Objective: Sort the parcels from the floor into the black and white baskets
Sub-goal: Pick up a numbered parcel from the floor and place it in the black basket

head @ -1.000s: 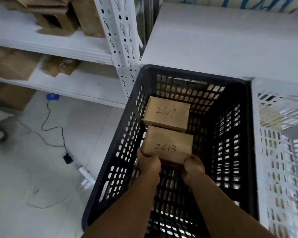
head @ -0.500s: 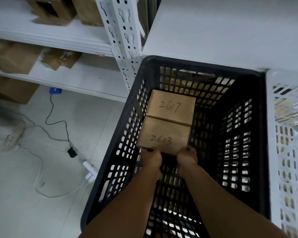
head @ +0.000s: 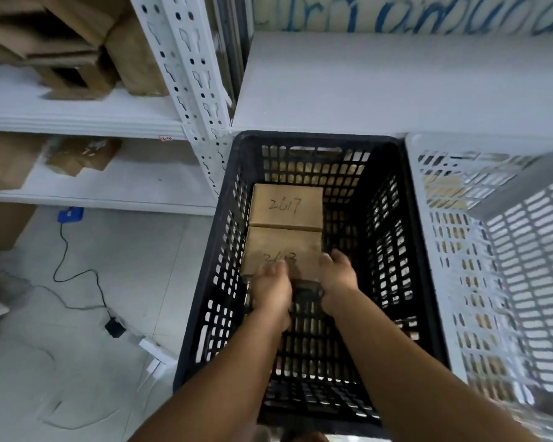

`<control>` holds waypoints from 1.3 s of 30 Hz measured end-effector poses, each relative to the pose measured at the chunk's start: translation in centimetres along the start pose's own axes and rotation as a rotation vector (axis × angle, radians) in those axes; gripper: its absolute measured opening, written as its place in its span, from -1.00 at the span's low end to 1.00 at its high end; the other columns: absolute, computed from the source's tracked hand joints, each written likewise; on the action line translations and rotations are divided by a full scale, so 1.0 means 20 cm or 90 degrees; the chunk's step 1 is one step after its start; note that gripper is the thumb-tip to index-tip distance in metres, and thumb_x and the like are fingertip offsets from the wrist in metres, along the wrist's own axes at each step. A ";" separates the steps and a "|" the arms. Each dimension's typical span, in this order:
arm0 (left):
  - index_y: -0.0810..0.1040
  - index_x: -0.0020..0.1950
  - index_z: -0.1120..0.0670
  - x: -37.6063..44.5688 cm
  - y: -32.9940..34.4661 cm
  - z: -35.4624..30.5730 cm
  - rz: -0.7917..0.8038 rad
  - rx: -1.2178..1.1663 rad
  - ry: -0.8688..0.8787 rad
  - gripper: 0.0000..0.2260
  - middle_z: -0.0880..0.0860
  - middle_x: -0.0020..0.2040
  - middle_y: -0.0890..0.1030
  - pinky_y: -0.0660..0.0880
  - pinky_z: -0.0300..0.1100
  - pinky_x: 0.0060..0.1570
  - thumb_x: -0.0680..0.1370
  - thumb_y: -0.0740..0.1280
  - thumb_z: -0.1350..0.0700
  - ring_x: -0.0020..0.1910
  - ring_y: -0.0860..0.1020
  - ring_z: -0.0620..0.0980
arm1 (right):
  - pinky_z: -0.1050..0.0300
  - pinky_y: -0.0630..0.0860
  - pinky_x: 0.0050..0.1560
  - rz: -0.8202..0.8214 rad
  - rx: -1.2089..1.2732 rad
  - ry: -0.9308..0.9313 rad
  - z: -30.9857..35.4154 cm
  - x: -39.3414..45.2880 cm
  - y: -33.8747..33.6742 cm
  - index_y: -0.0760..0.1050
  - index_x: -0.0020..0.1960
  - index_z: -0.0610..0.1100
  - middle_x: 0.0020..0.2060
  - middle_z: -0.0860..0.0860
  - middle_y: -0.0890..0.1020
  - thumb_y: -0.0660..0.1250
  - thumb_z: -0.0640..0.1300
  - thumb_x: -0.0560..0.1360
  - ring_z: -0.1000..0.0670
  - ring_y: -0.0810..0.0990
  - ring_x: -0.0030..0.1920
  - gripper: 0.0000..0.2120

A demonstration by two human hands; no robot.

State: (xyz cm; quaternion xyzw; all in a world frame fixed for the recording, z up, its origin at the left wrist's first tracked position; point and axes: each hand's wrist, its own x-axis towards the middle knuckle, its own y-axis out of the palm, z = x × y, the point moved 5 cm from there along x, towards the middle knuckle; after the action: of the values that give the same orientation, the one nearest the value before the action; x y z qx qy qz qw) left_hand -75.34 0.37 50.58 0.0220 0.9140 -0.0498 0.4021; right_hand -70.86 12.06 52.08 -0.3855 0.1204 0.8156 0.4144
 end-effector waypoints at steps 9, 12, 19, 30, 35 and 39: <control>0.49 0.31 0.01 -0.47 -0.01 -0.18 0.133 0.123 0.224 -0.69 0.00 0.23 0.56 0.42 -0.17 0.09 0.62 0.18 -0.04 0.20 0.53 -0.01 | 0.09 0.42 0.20 -0.073 0.084 -0.133 0.09 -0.55 -0.25 0.28 0.50 -0.01 0.38 -0.04 0.43 0.09 -0.03 0.64 -0.09 0.43 0.32 -0.58; 0.51 0.28 0.05 -0.64 0.02 -0.15 0.183 0.115 0.253 -0.71 0.03 0.19 0.59 0.47 -0.13 0.16 0.62 0.19 0.00 0.15 0.56 -0.02 | 0.16 0.35 0.01 -0.112 0.090 -0.156 0.06 -0.70 -0.39 0.30 0.49 -0.04 0.32 -0.02 0.44 0.06 -0.02 0.65 -0.08 0.42 0.29 -0.59; 0.41 0.38 0.09 -1.04 0.16 0.09 0.373 0.150 0.246 -0.67 0.04 0.27 0.53 0.46 -0.07 0.25 0.63 0.17 0.03 0.17 0.55 -0.03 | 0.15 0.32 -0.06 -0.213 0.157 -0.161 -0.13 -1.00 -0.77 0.38 0.39 -0.05 0.23 -0.03 0.50 0.04 -0.01 0.65 -0.03 0.48 0.09 -0.64; 0.38 0.37 0.21 -1.52 0.43 0.70 0.593 0.319 0.212 -0.64 0.12 0.27 0.52 0.47 -0.09 0.12 0.65 0.12 0.05 0.17 0.54 0.03 | 0.29 0.33 -0.39 -0.383 0.351 -0.131 -0.63 -1.25 -1.45 0.42 0.30 -0.19 -0.23 0.02 0.44 0.08 -0.10 0.64 0.08 0.38 -0.31 -0.69; 0.48 0.13 0.08 -1.68 0.54 1.06 0.625 0.423 0.195 -0.80 0.06 0.10 0.51 0.41 -0.11 0.09 0.63 0.12 0.04 0.10 0.50 0.00 | 0.27 0.28 -0.39 -0.422 0.431 -0.082 -0.92 -1.31 -1.76 0.40 0.12 -0.08 -0.22 0.02 0.42 0.09 -0.11 0.63 0.06 0.36 -0.30 -0.85; 0.44 0.09 0.10 -1.82 0.65 1.39 0.636 0.506 0.156 -0.80 0.04 0.03 0.51 0.40 -0.13 0.04 0.62 0.12 0.02 0.07 0.50 -0.01 | 0.22 0.26 -0.42 -0.448 0.429 -0.029 -1.19 -1.34 -2.05 0.35 -0.12 -0.02 -0.31 0.08 0.33 0.08 -0.09 0.62 0.12 0.29 -0.38 -0.84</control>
State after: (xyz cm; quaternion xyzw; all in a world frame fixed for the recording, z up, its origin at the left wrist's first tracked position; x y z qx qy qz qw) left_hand -29.35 10.29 57.70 0.5974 0.7446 -0.1883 0.2307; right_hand -17.08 9.95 60.63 -0.2289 0.2308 0.5497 0.7695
